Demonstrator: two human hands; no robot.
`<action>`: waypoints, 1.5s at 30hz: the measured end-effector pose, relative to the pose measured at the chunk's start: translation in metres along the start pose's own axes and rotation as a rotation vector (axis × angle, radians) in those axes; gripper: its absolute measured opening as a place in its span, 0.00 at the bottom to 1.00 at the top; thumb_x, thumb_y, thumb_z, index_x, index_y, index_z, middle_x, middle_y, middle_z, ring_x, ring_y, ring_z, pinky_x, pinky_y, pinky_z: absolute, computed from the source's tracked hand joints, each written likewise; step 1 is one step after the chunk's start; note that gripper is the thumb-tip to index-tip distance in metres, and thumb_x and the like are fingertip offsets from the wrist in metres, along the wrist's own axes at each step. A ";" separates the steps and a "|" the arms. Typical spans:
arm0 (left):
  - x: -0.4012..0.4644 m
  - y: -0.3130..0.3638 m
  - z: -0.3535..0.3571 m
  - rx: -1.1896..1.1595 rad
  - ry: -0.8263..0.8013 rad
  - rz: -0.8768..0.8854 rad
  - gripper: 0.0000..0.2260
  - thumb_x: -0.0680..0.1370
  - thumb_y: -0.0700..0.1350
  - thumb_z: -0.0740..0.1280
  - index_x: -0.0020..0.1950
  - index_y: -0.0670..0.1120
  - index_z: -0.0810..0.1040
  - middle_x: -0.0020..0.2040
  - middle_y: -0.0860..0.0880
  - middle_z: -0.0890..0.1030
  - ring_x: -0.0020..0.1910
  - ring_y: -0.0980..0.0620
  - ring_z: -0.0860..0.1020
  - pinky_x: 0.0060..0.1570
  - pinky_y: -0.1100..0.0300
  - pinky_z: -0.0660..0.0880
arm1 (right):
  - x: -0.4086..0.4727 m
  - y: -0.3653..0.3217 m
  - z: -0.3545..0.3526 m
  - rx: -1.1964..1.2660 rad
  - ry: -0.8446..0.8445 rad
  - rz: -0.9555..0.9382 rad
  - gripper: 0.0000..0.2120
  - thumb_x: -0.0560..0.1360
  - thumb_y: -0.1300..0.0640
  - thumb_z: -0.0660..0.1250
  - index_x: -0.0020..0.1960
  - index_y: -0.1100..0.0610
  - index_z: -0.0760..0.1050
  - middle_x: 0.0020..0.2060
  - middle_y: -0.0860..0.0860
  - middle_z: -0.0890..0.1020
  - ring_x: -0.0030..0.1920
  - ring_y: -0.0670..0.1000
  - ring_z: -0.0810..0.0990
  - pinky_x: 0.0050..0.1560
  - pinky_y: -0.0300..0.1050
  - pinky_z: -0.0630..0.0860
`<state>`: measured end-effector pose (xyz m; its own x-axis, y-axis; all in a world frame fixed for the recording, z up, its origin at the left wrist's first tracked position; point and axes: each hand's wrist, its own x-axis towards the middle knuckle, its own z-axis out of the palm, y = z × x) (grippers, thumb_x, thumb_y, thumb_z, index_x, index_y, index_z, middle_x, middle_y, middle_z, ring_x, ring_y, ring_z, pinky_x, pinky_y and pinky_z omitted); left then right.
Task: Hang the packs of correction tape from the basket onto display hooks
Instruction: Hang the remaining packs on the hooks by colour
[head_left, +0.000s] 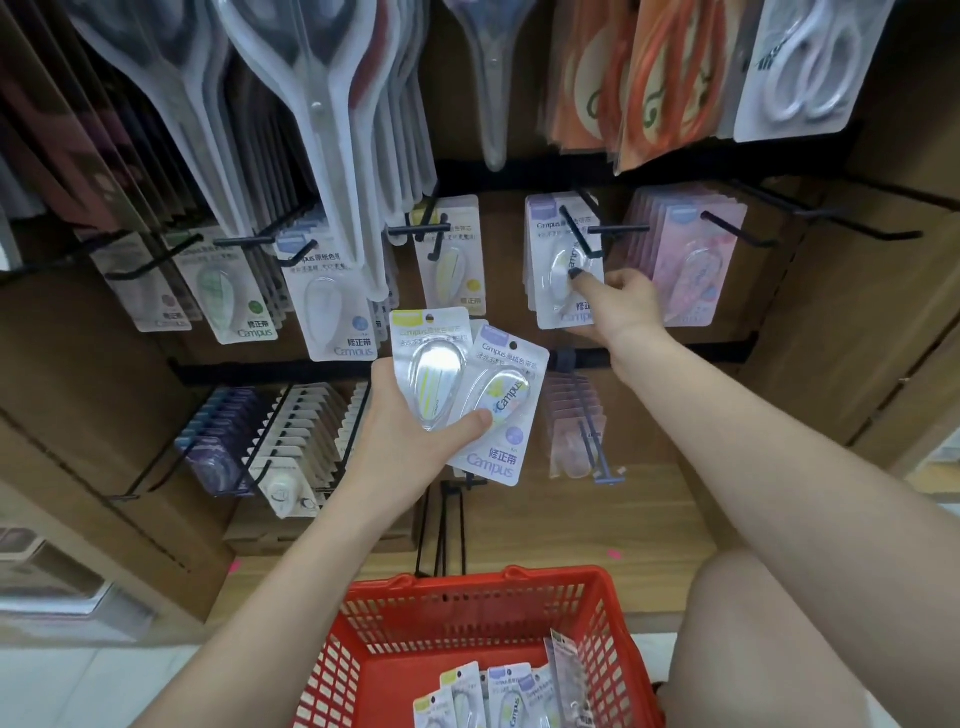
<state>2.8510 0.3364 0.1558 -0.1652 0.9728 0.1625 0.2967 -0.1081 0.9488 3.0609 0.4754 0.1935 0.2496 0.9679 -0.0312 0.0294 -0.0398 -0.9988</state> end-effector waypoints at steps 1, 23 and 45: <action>0.000 0.000 0.000 0.000 0.000 0.000 0.30 0.72 0.46 0.81 0.66 0.55 0.66 0.60 0.59 0.78 0.54 0.69 0.79 0.47 0.68 0.77 | 0.003 -0.001 0.002 0.000 0.010 0.016 0.17 0.73 0.46 0.75 0.54 0.54 0.75 0.56 0.57 0.84 0.54 0.58 0.85 0.54 0.56 0.85; 0.001 -0.012 -0.015 -0.073 0.036 -0.022 0.14 0.79 0.57 0.72 0.59 0.58 0.70 0.58 0.54 0.81 0.55 0.52 0.83 0.52 0.46 0.82 | -0.125 0.025 0.013 0.253 -0.506 0.145 0.13 0.84 0.59 0.66 0.67 0.58 0.79 0.58 0.55 0.87 0.58 0.59 0.86 0.43 0.45 0.84; -0.004 0.008 -0.033 -0.299 -0.036 -0.071 0.08 0.83 0.47 0.68 0.62 0.55 0.78 0.59 0.54 0.86 0.60 0.49 0.84 0.66 0.38 0.76 | -0.127 0.009 -0.013 0.277 -0.585 0.176 0.13 0.83 0.63 0.63 0.66 0.59 0.78 0.50 0.59 0.86 0.33 0.53 0.86 0.23 0.41 0.75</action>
<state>2.8231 0.3245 0.1712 -0.1409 0.9861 0.0882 -0.0053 -0.0899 0.9959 3.0417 0.3495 0.1892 -0.3398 0.9311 -0.1328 -0.2325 -0.2200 -0.9474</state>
